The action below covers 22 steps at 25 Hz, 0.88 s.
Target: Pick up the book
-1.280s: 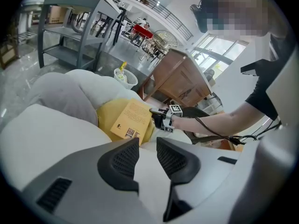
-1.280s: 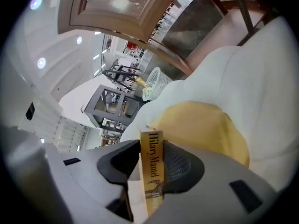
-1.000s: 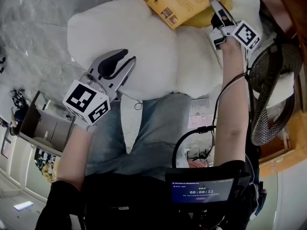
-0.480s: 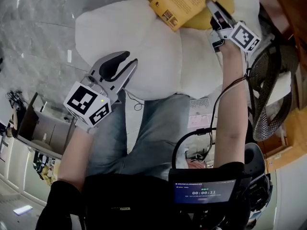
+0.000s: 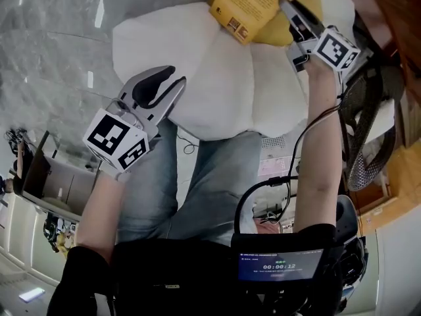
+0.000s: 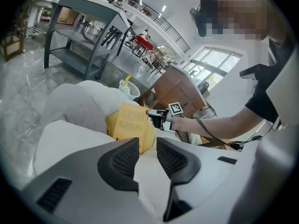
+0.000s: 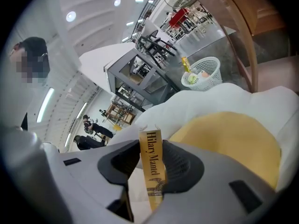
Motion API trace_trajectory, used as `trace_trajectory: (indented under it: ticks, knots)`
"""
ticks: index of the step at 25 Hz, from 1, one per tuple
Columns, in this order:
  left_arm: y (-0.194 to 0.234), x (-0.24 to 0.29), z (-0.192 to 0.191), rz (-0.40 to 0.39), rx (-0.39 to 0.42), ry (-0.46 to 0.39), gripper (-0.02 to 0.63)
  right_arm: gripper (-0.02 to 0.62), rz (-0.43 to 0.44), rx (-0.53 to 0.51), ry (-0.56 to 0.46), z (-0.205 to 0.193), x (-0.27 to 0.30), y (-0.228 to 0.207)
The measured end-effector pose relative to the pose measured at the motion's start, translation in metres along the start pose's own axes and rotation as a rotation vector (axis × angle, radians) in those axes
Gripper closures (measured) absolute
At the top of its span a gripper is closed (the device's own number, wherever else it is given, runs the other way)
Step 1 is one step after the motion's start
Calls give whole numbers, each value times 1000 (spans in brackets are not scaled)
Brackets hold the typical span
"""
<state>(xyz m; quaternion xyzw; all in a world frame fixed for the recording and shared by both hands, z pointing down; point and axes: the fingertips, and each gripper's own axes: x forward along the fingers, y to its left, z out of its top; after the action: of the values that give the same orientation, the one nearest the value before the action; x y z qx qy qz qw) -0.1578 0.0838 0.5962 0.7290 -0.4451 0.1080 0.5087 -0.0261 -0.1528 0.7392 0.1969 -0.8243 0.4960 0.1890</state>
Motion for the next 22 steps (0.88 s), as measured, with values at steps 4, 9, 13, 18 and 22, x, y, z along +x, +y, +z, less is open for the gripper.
trace_trajectory:
  ticks: [4,9,13,18,22]
  knots:
    - [6,-6,2,2,-2,-8,499,433,11,-22,9,7,11,8]
    - [14,-13,0,12,-11,-15,499,430,19,-49,12,16,26,15]
    - [19,-16,-3,18,-21,-21,499,430,30,-29,53,8,38,19]
    - [23,-21,-2,27,-28,-32,499,429,62,-22,96,-11,53,34]
    - [28,-24,-5,32,-35,-34,499,419,59,-3,95,-18,64,37]
